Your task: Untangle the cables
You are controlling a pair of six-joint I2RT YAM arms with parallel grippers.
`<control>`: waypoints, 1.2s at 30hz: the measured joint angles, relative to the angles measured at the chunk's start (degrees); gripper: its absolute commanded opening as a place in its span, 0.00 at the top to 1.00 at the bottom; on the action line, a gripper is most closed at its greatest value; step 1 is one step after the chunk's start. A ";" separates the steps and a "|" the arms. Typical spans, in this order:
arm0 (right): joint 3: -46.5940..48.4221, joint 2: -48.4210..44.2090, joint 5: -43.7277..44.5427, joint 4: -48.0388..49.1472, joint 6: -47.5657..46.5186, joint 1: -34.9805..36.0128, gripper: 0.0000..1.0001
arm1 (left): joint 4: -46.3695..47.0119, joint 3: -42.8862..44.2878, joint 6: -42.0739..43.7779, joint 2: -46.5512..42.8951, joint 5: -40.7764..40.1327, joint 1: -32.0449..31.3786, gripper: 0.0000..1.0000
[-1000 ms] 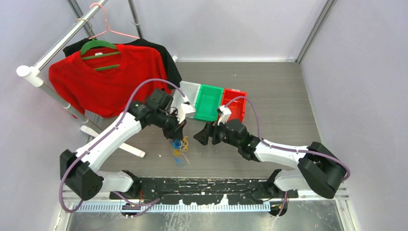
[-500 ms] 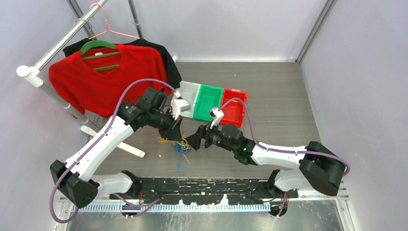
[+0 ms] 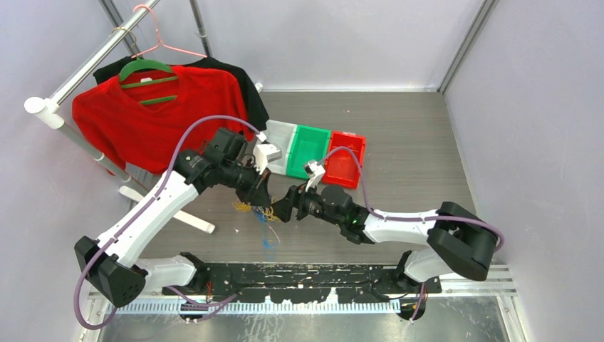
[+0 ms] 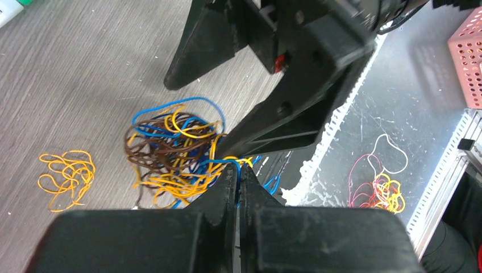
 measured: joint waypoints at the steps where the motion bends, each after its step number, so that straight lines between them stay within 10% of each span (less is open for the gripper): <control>1: 0.35 1.07 0.33 0.22 0.17 0.28 0.27 | 0.04 0.15 -0.13 0.13 0.02 0.00 1.00; 12: 1.27 5.68 9.05 2.05 0.98 1.25 0.29 | -3.08 5.73 0.90 0.44 2.43 0.00 1.00; 25: 3.37 -2.38 8.46 -16.22 -2.27 -10.10 0.27 | -12.44 6.16 14.40 -13.68 -17.44 7.58 1.00; 36: 23.89 17.62 0.35 -19.65 -9.09 -7.28 0.25 | -19.74 11.91 19.21 -20.44 -14.45 7.63 1.00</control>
